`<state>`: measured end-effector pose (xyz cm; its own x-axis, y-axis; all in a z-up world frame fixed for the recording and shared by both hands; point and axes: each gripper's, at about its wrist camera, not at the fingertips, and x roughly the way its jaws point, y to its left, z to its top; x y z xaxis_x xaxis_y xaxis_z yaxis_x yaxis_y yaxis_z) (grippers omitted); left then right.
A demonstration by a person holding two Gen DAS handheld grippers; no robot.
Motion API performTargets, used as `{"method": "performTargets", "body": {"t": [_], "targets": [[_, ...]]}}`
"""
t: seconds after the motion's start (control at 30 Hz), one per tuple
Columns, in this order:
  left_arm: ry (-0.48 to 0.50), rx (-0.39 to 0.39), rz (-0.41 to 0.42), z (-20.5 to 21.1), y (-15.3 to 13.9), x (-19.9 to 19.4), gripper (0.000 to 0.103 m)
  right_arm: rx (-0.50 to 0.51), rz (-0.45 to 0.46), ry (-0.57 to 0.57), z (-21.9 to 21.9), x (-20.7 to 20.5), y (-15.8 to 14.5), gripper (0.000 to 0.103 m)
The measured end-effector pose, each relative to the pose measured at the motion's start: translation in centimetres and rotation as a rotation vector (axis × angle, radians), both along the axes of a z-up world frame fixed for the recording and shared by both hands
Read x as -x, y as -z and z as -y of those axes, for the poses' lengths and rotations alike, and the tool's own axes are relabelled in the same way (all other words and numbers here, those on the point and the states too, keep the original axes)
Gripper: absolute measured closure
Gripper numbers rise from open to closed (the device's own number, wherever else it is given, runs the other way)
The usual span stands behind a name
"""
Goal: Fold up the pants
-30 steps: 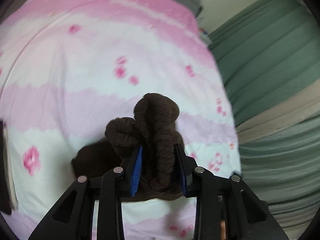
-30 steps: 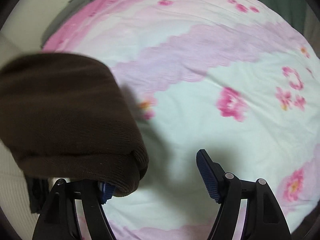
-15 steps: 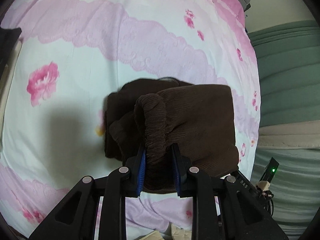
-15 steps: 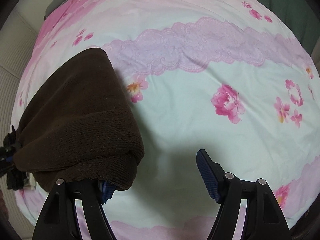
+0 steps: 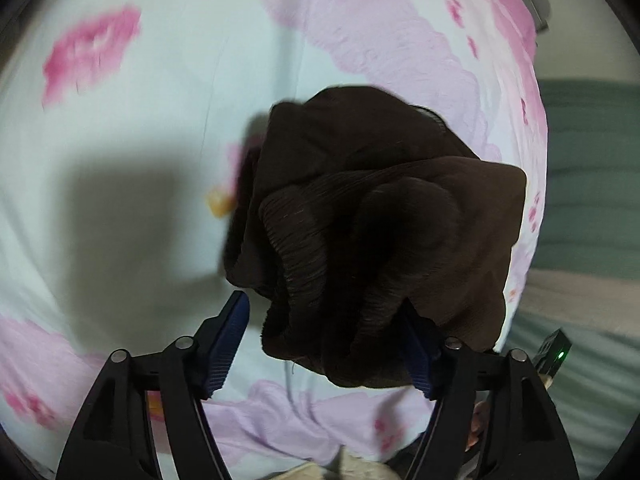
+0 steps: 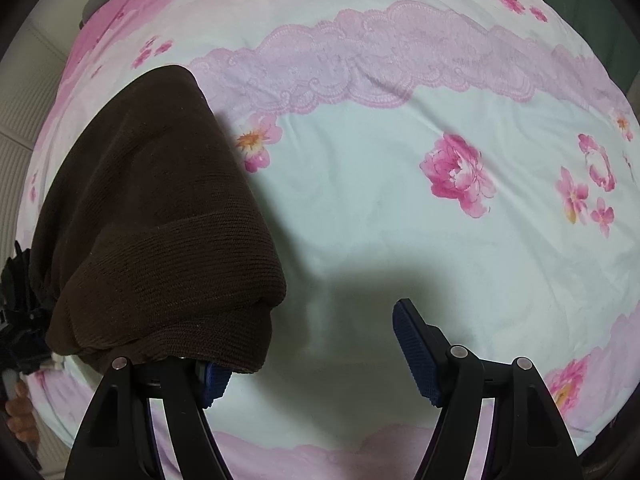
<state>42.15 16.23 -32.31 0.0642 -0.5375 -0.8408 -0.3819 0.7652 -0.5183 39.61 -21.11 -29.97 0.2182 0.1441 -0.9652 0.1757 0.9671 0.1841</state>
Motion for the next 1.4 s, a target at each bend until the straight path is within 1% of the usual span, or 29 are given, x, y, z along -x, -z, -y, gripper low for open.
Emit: {"method": "performTargets", "body": {"t": [0.03,0.1,0.13,0.17,0.2,0.27,0.3,0.37,0.43,0.5,0.53,0.6,0.63,0.67,0.7,0.73,0.8,0.87,0.93,1.0,1.03,1.1,1.17,1.3,1.37,1.4], "targets": [[-0.012,0.008,-0.003,0.0,0.3,0.1,0.031,0.002,-0.002,0.000,-0.1,-0.1,0.1,0.031],[-0.042,0.043,0.043,0.0,0.2,0.3,0.048,0.008,-0.007,0.000,-0.1,-0.1,0.1,0.031],[-0.035,0.028,0.053,0.1,-0.1,0.3,0.051,0.010,-0.010,-0.002,-0.2,-0.1,0.1,0.031],[-0.008,-0.001,0.084,0.5,-0.8,0.3,0.060,0.011,-0.011,-0.003,-0.3,-0.1,0.1,0.031],[0.037,-0.039,0.123,0.9,-1.9,0.1,0.061,0.013,-0.010,-0.005,-0.4,-0.1,0.1,0.031],[0.092,-0.093,0.201,1.4,-4.1,-0.2,0.068,0.008,-0.009,-0.011,-0.4,0.0,0.0,0.031],[0.106,-0.111,0.250,1.3,-5.4,-0.4,0.068,0.005,-0.010,-0.014,-0.4,0.1,0.0,0.031],[0.123,-0.128,0.304,1.0,-6.7,-1.2,0.068,-0.009,-0.012,-0.019,-0.5,0.2,-0.1,0.031],[0.144,-0.154,0.317,0.8,-6.8,-2.0,0.068,-0.021,-0.013,-0.032,-1.0,0.5,-0.3,0.029],[0.168,-0.201,0.317,0.5,-5.9,-2.8,0.068,-0.013,-0.019,-0.061,-1.7,0.9,-0.4,0.029],[0.176,-0.201,0.296,0.6,-5.1,-2.9,0.068,-0.003,-0.027,-0.080,-2.2,1.1,-0.5,0.029],[0.200,-0.211,0.268,0.4,-3.6,-2.6,0.063,0.001,-0.036,-0.100,-2.8,1.5,-0.8,0.029],[0.203,-0.228,0.268,0.2,-3.4,-2.5,0.050,0.011,-0.060,-0.110,-3.1,1.9,-0.9,0.029],[0.197,-0.260,0.263,0.0,-3.3,-2.3,0.033,0.023,-0.088,-0.120,-3.2,2.2,-0.9,0.029],[0.186,-0.285,0.263,-0.1,-3.2,-2.1,0.028,0.036,-0.121,-0.132,-3.3,2.8,-0.8,0.029],[0.186,-0.283,0.266,-0.1,-3.2,-2.0,0.026,0.031,-0.122,-0.146,-3.4,3.4,-1.2,0.029],[0.206,-0.273,0.262,0.2,-3.0,-1.8,0.025,0.042,-0.079,-0.160,-3.3,4.3,-2.6,0.029],[0.223,-0.259,0.264,0.5,-2.9,-1.8,0.025,0.051,-0.023,-0.180,-3.5,4.2,-4.2,0.029],[0.213,-0.235,0.261,0.5,-2.8,-2.0,0.025,0.006,0.056,-0.208,-3.8,3.0,-5.9,0.029],[0.196,-0.179,0.246,0.3,-2.3,-2.2,0.025,-0.031,0.108,-0.215,-4.2,1.5,-6.8,0.029],[0.189,-0.166,0.242,0.3,-2.1,-2.4,0.024,-0.047,0.122,-0.215,-4.4,0.5,-6.9,0.029],[0.177,-0.145,0.241,0.0,-1.6,-2.5,0.020,-0.070,0.136,-0.219,-4.9,-1.2,-6.6,0.029],[0.160,-0.108,0.242,-0.4,-1.0,-2.6,0.019,-0.074,0.129,-0.222,-5.8,-3.0,-5.7,0.029],[0.126,-0.004,0.239,-0.9,0.4,-2.9,0.018,-0.072,0.075,-0.234,-6.3,-5.5,-2.5,0.029],[0.116,0.030,0.238,-0.8,1.1,-3.2,0.018,-0.106,0.031,-0.209,-5.9,-6.4,-0.8,0.029],[0.113,0.048,0.240,-0.7,1.5,-3.3,0.018,-0.136,0.012,-0.189,-5.5,-6.7,0.1,0.027]]}}
